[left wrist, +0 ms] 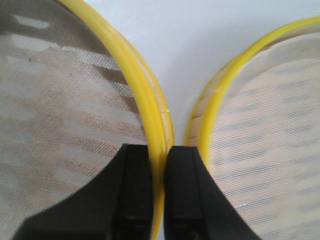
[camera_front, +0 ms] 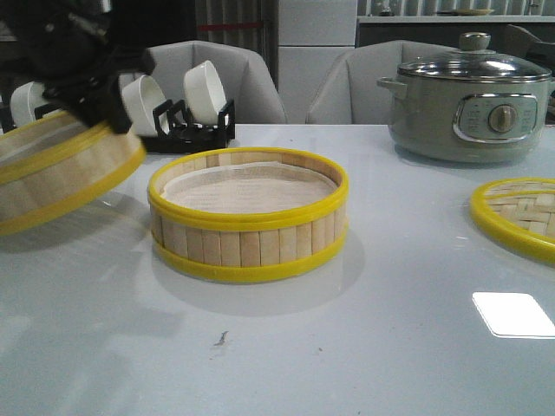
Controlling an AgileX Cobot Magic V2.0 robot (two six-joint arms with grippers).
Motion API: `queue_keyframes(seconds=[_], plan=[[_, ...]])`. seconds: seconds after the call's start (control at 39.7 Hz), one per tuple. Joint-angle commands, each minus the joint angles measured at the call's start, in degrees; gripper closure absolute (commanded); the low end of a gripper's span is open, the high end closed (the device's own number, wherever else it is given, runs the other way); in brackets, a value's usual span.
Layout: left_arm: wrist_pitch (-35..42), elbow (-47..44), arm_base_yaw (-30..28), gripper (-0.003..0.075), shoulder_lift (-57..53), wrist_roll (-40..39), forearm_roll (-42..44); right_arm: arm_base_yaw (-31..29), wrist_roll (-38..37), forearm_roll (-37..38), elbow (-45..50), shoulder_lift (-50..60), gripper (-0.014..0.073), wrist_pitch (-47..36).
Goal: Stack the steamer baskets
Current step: 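Lift the basket with the left gripper over the middle basket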
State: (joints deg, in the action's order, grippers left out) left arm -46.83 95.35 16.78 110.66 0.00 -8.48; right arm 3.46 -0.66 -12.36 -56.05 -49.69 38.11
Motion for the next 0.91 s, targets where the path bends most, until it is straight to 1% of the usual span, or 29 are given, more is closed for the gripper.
queue_keyframes(seconds=[0.0, 0.15, 0.3, 0.45, 0.68, 0.88], plan=[[-0.02, 7.39, 3.84, 0.0628, -3.96, 0.00, -0.57, -0.17, 0.35, -0.43, -2.05, 0.25, 0.0183, -4.69], [-2.01, 12.43, 10.52, 0.0628, -3.96, 0.00, -0.57, -0.17, 0.35, -0.49, -2.05, 0.25, 0.0183, -4.69], [-1.97, 12.94, 17.41, 0.0628, -3.49, 0.00, -0.57, -0.17, 0.35, -0.49, -2.05, 0.25, 0.0183, -4.69], [-2.09, 12.94, 22.30, 0.0628, -1.01, 0.00, -0.47, -0.17, 0.35, -0.49, -2.05, 0.25, 0.0183, -4.69], [-2.78, 12.94, 26.19, 0.0628, 2.33, 0.00, -0.47, -0.17, 0.35, -0.49, -2.05, 0.25, 0.0183, -4.64], [-3.04, 12.94, 26.49, 0.0628, 3.41, 0.00, -0.47, -0.17, 0.35, -0.49, -2.05, 0.25, 0.0183, -4.64]])
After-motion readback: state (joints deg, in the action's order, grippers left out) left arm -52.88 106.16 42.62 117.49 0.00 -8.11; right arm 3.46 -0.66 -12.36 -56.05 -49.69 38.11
